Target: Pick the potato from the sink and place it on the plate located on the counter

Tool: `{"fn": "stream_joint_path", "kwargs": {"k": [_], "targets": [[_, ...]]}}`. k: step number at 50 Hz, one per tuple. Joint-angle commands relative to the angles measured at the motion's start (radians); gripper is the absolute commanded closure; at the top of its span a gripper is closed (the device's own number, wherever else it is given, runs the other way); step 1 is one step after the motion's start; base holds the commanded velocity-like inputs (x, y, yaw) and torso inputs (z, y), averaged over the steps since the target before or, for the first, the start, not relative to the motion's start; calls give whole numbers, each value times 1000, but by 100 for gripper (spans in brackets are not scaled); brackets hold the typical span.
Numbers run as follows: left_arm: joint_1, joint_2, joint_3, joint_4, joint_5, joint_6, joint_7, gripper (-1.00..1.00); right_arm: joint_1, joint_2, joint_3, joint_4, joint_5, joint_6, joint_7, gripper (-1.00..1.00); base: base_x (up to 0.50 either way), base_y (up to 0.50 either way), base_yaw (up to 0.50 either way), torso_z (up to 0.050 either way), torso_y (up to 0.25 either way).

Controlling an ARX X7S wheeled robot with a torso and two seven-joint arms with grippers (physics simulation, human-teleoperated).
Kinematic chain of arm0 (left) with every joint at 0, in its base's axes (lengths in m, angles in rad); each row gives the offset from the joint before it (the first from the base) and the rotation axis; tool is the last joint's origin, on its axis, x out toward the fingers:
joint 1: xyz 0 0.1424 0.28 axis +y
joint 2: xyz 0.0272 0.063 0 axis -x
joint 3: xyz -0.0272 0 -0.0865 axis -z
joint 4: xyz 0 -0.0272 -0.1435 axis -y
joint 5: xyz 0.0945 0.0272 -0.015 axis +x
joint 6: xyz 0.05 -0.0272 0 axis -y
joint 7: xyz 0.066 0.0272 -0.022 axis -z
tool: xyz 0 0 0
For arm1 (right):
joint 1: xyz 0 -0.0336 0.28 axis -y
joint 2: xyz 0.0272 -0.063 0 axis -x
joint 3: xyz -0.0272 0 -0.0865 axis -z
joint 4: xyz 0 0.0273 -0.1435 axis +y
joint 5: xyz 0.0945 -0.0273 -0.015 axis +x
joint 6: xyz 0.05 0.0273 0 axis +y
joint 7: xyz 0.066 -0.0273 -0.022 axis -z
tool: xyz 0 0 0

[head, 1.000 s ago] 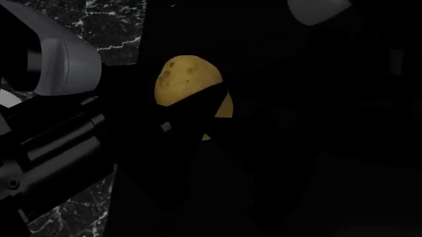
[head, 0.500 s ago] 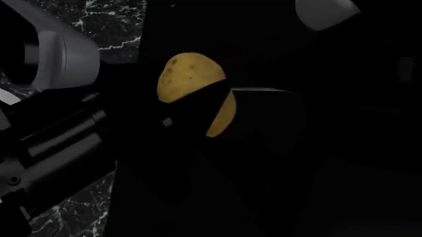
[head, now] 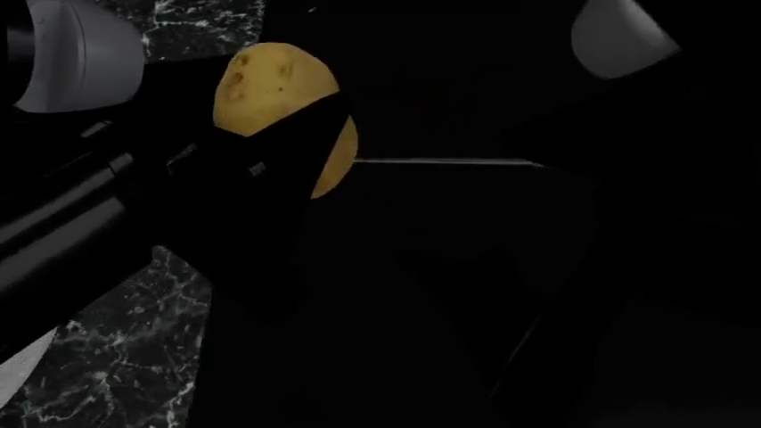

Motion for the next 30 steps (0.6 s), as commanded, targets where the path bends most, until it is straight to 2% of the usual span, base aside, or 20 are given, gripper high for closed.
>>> {"fn": "stream_joint_path", "kwargs": {"k": [1,10,20,30], "targets": [[-76,-56,51,24,-144,22,-178,100,17,-25,-12,-33,-124,6,-32,-100,0,0,0,0,0],[-94,-81,82,20,-153,32,-232,100,35,-31,-40,-19,-142,-2,-42,-100,0,0,0,0,0],[-193,-149,181,38,-311,79,-402,100,44,-39,-73,-13,-147,-10,-22,-100,0,0,0,0,0],[-253,-237,286,87,-387,164,-469,100,62,-48,-99,5,-156,-15,-18,-100,0,0,0,0,0]]}}
